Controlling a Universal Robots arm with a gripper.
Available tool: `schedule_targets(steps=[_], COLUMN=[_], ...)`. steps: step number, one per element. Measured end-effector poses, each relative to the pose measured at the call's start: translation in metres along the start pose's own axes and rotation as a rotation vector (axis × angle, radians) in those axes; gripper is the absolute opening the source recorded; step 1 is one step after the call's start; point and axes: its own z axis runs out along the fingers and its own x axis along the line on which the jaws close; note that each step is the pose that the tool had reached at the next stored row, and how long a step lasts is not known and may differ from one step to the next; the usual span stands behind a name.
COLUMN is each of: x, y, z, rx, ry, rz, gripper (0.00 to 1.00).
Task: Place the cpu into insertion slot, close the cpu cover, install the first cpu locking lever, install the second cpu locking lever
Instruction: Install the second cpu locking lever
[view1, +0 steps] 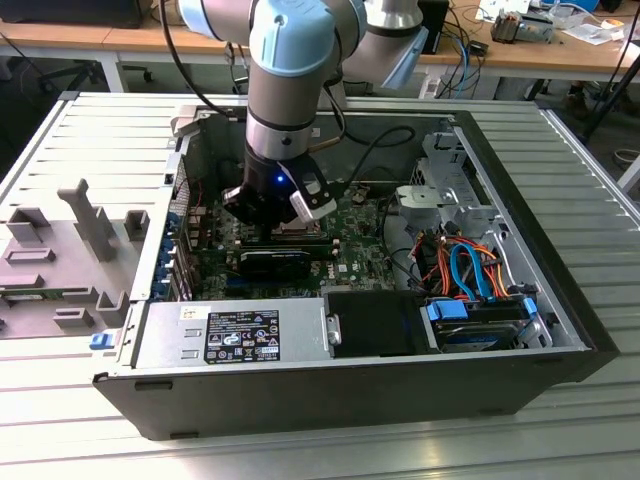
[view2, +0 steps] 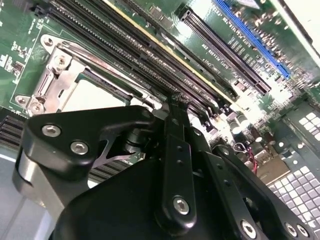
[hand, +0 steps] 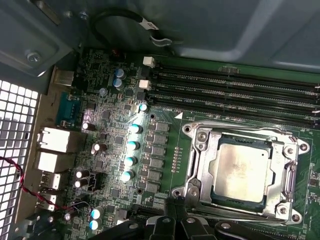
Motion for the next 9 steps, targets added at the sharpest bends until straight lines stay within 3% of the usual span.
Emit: schedule_targets(steps=[5, 7, 8, 9], x=[-0.0007, -0.0013, 0.0002, -0.0001], y=[0.0026, 0.0022, 0.0030, 0.0029], z=[0.0027, 0.0079, -0.0059, -0.0033], rx=[-0.0059, -0.0145, -0.0154, -0.0478], ry=[-0.0005, -0.0021, -0.0033, -0.0079], rz=[-0.001, -0.002, -0.002, -0.006], gripper=[0.11, 0.11, 0.11, 0.11])
